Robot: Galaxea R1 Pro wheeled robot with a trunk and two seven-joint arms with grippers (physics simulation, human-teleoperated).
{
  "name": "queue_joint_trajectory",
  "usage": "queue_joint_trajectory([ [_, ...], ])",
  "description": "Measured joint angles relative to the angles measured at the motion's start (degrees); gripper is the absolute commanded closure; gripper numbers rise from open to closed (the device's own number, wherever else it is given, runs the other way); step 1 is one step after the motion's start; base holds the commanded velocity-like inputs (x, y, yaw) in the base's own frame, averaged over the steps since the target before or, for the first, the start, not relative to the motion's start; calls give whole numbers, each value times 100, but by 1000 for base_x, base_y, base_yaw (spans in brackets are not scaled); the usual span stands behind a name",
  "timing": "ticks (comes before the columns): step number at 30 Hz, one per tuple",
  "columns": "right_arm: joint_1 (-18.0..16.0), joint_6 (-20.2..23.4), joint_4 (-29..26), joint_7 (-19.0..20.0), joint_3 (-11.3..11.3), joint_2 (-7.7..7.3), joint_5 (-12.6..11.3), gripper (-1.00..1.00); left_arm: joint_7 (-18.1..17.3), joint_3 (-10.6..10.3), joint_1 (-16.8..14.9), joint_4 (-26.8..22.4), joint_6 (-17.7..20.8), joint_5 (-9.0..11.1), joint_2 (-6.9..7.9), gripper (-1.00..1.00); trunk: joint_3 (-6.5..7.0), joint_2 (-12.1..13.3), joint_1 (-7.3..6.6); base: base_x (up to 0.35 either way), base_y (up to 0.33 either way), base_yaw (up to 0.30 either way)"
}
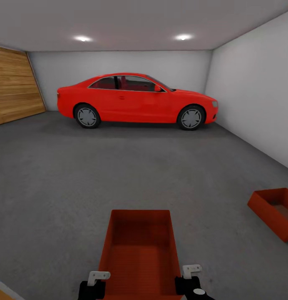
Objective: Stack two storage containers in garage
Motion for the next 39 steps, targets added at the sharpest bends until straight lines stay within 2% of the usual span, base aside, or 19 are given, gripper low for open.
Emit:
queue_joint_trajectory([
  [32,0,0,0,0,0,0,1,100,0,-1,0,0,0,2,0,100,0,0,2,60,0,0],
  [39,0,0,0,0,0,0,0,100,0,0,0,0,0,1,0,100,0,0,0,191,0,0],
])
